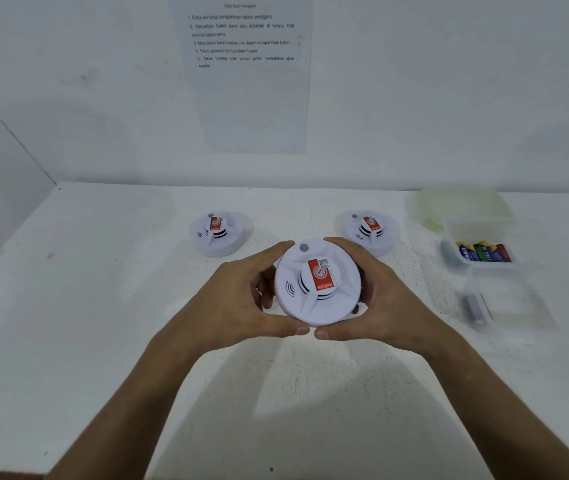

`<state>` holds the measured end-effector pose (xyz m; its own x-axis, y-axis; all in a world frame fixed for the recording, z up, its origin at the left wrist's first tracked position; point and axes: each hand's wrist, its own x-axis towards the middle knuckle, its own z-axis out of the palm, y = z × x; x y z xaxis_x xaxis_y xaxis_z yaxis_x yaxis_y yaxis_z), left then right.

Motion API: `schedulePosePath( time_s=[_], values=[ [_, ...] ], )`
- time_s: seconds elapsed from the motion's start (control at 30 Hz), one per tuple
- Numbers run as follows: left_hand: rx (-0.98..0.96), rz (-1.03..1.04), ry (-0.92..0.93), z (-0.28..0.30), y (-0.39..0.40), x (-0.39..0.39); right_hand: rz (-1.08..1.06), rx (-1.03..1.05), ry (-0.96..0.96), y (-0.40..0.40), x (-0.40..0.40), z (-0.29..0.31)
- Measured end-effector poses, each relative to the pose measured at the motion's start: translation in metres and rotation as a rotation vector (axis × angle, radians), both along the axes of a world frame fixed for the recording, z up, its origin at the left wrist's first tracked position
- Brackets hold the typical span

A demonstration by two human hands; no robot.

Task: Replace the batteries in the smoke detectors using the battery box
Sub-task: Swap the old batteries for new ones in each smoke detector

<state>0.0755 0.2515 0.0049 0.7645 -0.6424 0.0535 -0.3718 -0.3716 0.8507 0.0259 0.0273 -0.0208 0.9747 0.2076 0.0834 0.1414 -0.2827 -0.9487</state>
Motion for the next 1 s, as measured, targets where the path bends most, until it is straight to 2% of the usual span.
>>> schedulePosePath(
  time_s=[1.0],
  values=[
    [0.023, -0.010, 0.011, -0.0101, -0.0008, 0.0090, -0.015, -0.063, 0.036, -0.0025, 0.0001, 0.0008]
  ],
)
